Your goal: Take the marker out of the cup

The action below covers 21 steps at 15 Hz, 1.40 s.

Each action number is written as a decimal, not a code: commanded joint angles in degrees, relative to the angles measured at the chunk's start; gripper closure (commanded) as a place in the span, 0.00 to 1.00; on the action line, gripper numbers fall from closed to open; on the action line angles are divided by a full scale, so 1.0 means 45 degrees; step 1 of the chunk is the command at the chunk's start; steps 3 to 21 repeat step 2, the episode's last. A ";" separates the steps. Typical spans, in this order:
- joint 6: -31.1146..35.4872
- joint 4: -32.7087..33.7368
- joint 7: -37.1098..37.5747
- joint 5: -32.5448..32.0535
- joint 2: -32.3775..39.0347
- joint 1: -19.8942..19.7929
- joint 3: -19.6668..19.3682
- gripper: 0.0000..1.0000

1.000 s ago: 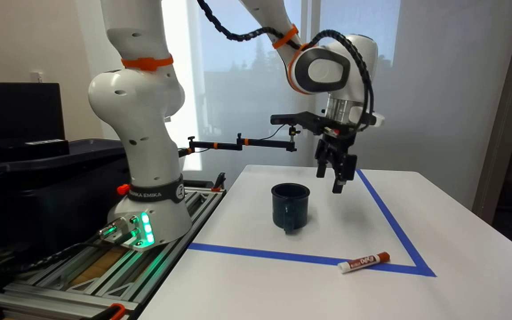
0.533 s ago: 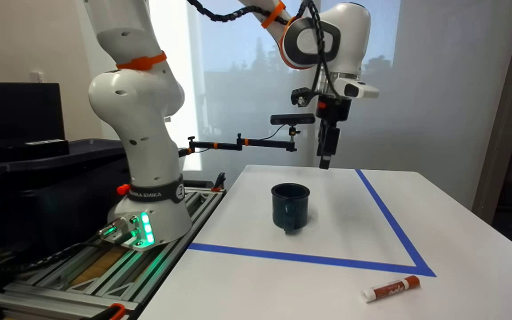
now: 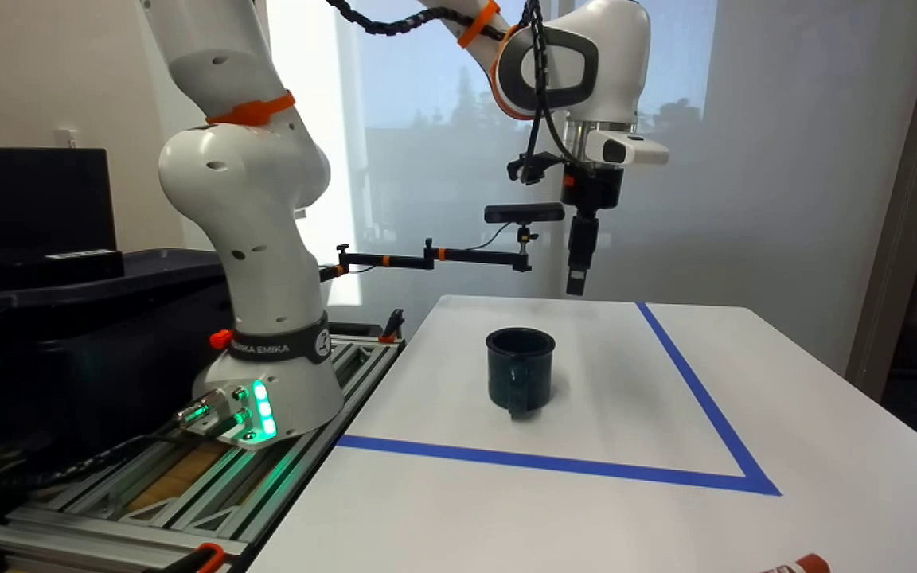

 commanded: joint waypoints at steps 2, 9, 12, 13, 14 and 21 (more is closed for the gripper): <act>-0.0010 0.0009 0.0001 -0.0002 -0.0002 -0.0005 0.0000 0.00; -0.0010 0.0009 0.0001 -0.0002 -0.0002 -0.0005 0.0000 0.00; -0.0010 0.0009 0.0001 -0.0002 -0.0002 -0.0005 0.0000 0.00; -0.0010 0.0009 0.0001 -0.0002 -0.0002 -0.0005 0.0000 0.00; -0.0010 0.0009 0.0001 -0.0002 -0.0002 -0.0005 0.0000 0.00; -0.0010 0.0009 0.0001 -0.0002 -0.0002 -0.0005 0.0000 0.00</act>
